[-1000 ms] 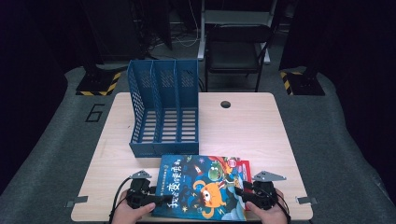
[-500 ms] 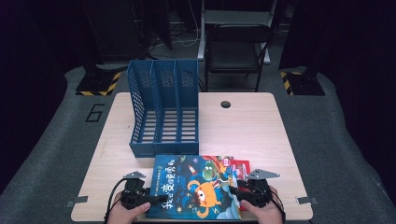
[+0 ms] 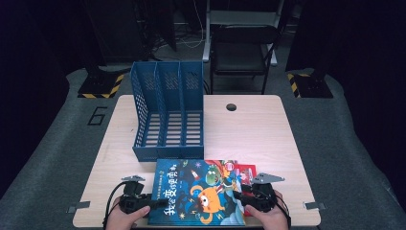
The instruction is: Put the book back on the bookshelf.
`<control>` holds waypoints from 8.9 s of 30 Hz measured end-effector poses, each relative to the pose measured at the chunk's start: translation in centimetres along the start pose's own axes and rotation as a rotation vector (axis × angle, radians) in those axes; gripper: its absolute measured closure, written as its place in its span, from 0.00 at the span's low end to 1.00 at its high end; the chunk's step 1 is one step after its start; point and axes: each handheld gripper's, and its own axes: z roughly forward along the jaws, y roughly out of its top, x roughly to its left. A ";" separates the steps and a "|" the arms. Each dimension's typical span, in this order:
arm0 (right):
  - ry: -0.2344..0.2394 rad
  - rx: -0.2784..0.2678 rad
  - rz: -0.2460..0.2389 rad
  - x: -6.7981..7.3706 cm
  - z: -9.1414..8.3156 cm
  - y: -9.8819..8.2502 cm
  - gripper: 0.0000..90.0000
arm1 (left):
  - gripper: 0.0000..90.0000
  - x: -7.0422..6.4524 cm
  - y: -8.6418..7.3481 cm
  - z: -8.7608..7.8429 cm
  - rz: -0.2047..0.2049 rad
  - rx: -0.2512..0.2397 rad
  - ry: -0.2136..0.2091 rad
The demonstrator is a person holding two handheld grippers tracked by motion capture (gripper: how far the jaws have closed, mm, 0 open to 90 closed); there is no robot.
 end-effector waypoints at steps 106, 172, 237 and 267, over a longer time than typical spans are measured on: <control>-0.040 -0.015 0.019 -0.2 0.0 0.4 0.95 | 0.69 -2.7 3.8 -5.3 -0.134 -0.074 -0.059; -0.025 0.011 -0.021 0.9 1.1 0.4 1.00 | 0.74 -3.9 5.3 -4.8 -0.164 0.036 -0.173; 0.064 0.091 -0.059 3.0 3.4 2.6 0.98 | 0.76 -7.5 11.7 -8.9 -0.065 0.201 -0.016; 0.085 0.074 -0.089 3.6 4.1 2.8 0.98 | 0.79 -12.3 15.7 -9.1 0.034 0.328 0.095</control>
